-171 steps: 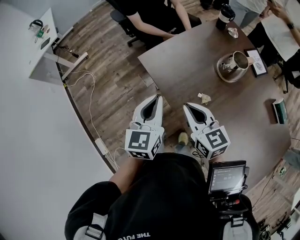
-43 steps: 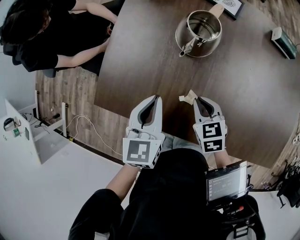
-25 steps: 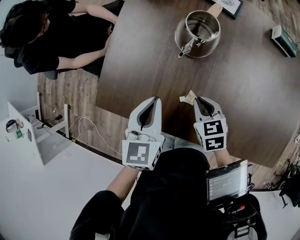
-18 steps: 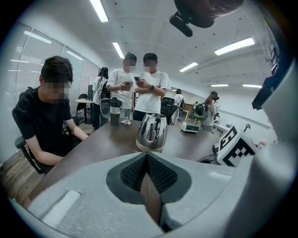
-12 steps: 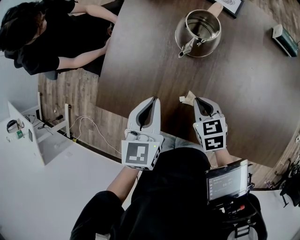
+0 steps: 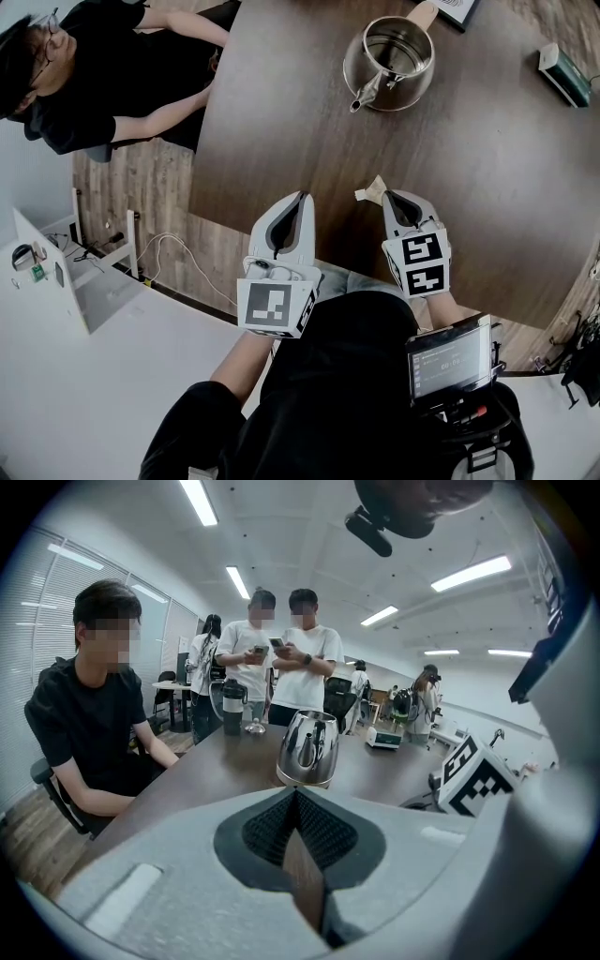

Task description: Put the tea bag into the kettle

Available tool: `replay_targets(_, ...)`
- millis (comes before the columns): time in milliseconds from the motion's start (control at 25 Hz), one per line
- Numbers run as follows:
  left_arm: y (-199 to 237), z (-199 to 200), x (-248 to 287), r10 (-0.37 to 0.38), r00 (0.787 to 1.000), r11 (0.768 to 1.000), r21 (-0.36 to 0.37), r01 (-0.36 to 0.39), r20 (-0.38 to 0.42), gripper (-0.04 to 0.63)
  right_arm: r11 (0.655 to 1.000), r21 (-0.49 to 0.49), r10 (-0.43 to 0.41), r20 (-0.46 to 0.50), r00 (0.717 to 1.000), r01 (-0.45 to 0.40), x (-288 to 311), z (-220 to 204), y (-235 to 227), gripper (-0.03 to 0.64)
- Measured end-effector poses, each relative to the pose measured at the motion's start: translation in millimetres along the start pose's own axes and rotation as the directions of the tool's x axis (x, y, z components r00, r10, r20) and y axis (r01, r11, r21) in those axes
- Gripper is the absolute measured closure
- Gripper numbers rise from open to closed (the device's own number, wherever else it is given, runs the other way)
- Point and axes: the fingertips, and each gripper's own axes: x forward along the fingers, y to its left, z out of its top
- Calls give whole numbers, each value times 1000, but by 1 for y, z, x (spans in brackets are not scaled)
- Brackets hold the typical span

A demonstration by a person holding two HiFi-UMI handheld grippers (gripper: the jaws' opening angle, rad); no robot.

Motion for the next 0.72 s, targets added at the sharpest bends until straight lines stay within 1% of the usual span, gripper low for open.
replay_targets(440, -3, 9, 2, -10, 1000, 1000, 23, 10, 26, 593, 1000, -22, -21, 28, 999, 21, -3, 11, -11, 611)
replay_targets(720, -2, 24, -12, -8, 998, 999, 34, 6, 66, 594, 998, -40, -49, 66, 997, 52, -19, 29, -16, 611)
